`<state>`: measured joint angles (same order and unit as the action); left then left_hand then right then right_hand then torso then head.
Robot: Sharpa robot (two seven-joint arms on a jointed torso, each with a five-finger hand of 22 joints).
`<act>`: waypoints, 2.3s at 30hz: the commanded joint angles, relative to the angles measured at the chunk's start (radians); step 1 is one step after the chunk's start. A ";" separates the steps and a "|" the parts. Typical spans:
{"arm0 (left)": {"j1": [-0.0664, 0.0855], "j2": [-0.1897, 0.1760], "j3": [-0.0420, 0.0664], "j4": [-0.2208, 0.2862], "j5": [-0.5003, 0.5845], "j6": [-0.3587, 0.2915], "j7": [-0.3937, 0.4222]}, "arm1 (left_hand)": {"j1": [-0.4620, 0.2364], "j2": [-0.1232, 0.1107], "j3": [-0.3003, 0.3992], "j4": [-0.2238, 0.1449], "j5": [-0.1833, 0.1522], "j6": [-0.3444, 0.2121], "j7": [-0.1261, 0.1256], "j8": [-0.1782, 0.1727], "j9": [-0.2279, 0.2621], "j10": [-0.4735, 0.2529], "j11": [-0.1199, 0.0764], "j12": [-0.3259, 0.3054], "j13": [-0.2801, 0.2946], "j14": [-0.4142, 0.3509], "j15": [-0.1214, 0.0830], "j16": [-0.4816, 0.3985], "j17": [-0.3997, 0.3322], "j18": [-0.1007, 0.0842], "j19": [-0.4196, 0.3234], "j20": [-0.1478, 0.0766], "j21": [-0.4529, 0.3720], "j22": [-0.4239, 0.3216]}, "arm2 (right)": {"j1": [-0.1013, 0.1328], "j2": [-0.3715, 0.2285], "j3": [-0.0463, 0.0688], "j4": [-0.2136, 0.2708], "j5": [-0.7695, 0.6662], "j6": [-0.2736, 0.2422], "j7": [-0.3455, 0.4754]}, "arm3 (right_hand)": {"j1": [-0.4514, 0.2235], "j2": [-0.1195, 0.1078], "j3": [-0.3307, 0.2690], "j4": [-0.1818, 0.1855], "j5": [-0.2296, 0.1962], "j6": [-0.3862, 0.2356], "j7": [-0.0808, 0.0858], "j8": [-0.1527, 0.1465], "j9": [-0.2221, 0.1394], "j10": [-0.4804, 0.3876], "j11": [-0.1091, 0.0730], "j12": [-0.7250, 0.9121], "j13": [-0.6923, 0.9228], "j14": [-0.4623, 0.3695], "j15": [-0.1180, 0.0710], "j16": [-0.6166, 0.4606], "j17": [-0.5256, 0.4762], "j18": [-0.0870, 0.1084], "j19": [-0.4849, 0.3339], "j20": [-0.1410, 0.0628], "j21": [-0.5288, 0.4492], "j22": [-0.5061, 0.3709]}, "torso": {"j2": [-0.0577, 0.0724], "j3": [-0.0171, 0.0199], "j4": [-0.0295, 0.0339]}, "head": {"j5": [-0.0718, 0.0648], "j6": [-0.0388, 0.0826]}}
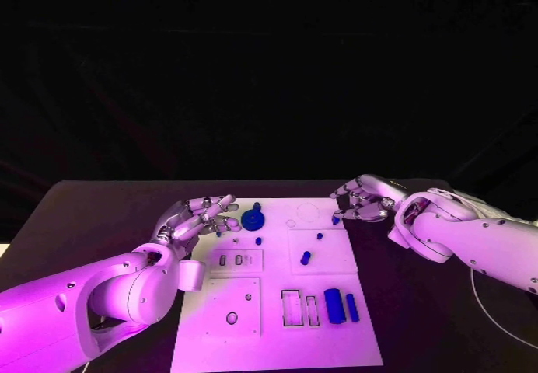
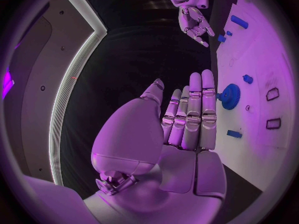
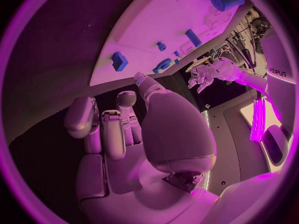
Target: Assemble the parts on the task board
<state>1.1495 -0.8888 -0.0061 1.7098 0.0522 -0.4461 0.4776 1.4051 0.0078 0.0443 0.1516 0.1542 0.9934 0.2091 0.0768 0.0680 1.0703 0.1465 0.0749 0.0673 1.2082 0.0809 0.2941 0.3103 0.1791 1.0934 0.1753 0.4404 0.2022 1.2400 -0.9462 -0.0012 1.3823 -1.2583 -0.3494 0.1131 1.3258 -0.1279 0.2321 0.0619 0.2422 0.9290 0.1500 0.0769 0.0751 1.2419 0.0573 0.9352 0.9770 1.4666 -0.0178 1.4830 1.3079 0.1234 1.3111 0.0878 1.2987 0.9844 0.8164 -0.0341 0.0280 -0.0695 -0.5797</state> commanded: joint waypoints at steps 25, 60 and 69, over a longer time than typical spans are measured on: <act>-0.001 0.005 0.000 -0.011 -0.007 0.024 0.004 | 0.009 0.002 -0.001 -0.007 0.006 0.000 0.004 -0.006 -0.001 -0.001 0.004 -0.005 0.000 -0.009 -0.001 0.006 0.001 0.000 -0.007 0.003 0.005 0.001 | -0.035 0.016 0.000 -0.054 0.014 0.073 0.039 | 0.013 0.009 0.002 -0.009 -0.006 0.024 -0.001 0.005 0.002 0.000 -0.001 0.003 0.008 0.067 -0.002 0.004 0.070 -0.013 0.004 -0.003 0.004 0.001 | 0.000 -0.0019 0.0033 | -0.002 -0.015; -0.001 0.004 0.000 -0.014 -0.007 0.024 0.000 | 0.010 0.002 0.001 -0.008 0.006 0.001 0.004 -0.006 -0.001 0.000 0.004 -0.006 0.000 -0.011 -0.001 0.006 0.004 0.000 -0.010 0.003 0.007 0.003 | -0.050 0.038 0.000 -0.076 0.001 0.026 0.029 | 0.037 0.099 0.079 -0.039 -0.121 0.169 -0.044 0.064 0.020 0.039 -0.037 0.036 0.043 0.069 -0.032 0.005 0.077 -0.014 0.010 -0.030 0.010 0.010 | -0.001 -0.0012 0.0024 | -0.010 -0.021; -0.001 0.005 0.000 -0.016 -0.007 0.025 0.000 | 0.010 0.002 0.001 -0.008 0.006 0.001 0.004 -0.006 -0.001 0.000 0.004 -0.006 0.000 -0.011 -0.001 0.006 0.004 0.000 -0.010 0.003 0.007 0.003 | -0.033 0.026 0.005 -0.011 0.037 -0.019 0.010 | 0.040 0.110 0.100 -0.048 -0.130 0.175 -0.046 0.067 0.021 0.038 -0.039 0.027 0.037 0.070 -0.034 0.005 0.079 -0.015 0.012 -0.033 0.011 0.011 | -0.003 -0.0033 0.0028 | -0.009 -0.020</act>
<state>1.1481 -0.8860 -0.0064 1.6934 0.0512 -0.4427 0.4728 1.4051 0.0078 0.0474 0.1486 0.1542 0.9934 0.2090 0.0768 0.0680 1.0703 0.1465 0.0749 0.0673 1.2010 0.0807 0.2941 0.3136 0.1792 1.0894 0.1793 0.4452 0.2040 1.2016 -0.9192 0.0019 1.3556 -1.2389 -0.3321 0.1407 1.3675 -0.0350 0.3260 0.0122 0.1155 1.0912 0.1058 0.1360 0.0888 1.2787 0.0226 0.9679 1.0149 1.4666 -0.0469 1.4823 1.3073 0.1234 1.3215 0.0624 1.3055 0.9949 0.8143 -0.0363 0.0306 -0.0790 -0.6006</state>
